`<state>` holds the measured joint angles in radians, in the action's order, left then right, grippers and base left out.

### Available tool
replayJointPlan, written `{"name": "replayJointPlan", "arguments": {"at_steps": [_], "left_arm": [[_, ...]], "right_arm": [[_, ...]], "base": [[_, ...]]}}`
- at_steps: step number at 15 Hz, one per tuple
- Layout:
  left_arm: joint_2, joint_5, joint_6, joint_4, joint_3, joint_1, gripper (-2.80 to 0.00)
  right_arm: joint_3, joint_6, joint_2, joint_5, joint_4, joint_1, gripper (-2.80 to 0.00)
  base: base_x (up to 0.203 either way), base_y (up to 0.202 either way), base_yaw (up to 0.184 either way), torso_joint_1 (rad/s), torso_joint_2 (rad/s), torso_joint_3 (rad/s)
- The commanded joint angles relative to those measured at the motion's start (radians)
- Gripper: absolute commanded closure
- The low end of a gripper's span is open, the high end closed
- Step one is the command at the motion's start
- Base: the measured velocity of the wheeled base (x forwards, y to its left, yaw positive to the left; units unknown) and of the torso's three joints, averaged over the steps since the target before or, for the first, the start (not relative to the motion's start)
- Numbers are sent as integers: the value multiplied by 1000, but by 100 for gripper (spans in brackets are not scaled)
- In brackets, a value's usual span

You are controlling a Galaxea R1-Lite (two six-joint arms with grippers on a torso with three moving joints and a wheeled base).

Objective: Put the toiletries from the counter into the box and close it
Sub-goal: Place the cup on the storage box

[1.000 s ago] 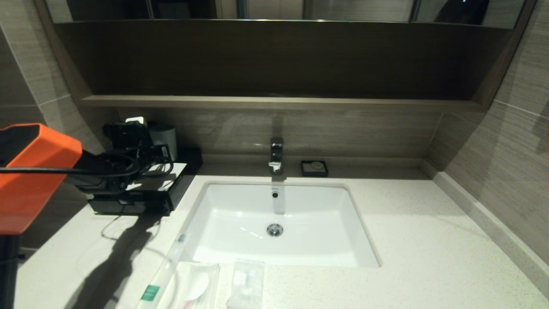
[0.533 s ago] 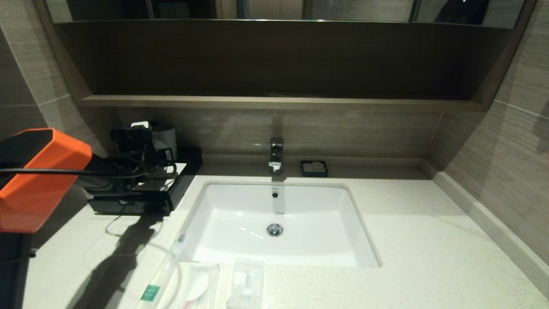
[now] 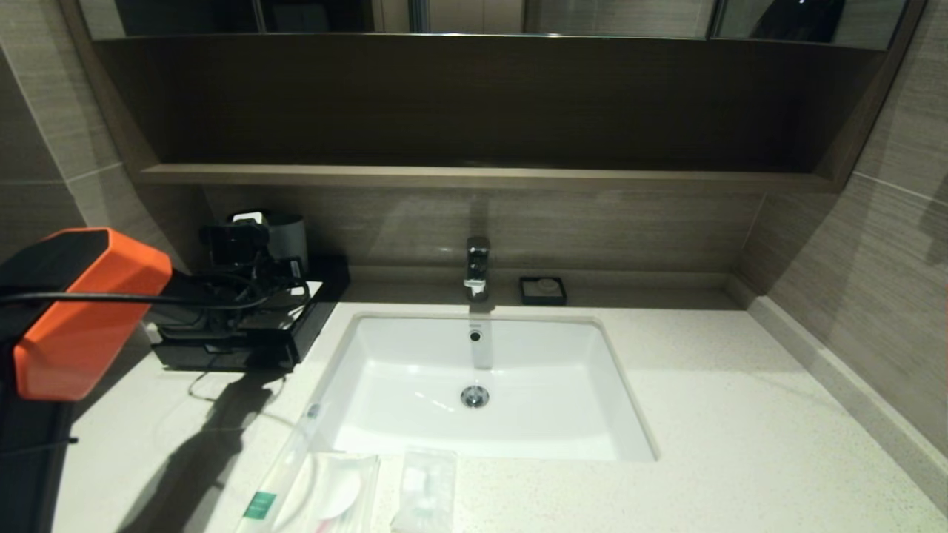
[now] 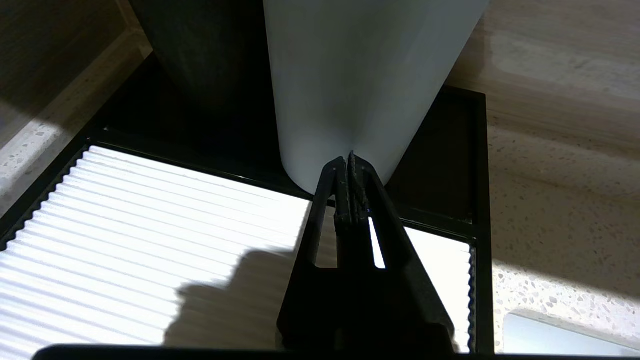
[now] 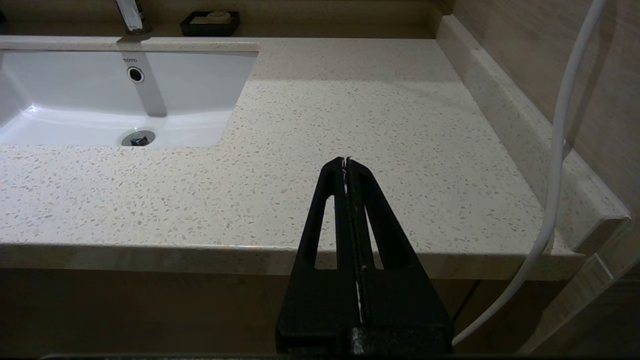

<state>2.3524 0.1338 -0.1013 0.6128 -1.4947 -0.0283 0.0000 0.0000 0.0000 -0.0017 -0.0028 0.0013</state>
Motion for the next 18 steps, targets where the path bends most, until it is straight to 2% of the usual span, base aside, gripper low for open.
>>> {"name": "replayJointPlan", "arguments": {"at_steps": [1,18], "left_arm": [[13,1,-2,4,-15,-1,0],[48,1,0,-10,-68,2,0]], "right_arm": [[2,0,-2,0,0,0,0],[2,-1,-2,0,0,0,0]], "base": [[0,0,0,0,0,0],[0,0,0,0,0,0]]}}
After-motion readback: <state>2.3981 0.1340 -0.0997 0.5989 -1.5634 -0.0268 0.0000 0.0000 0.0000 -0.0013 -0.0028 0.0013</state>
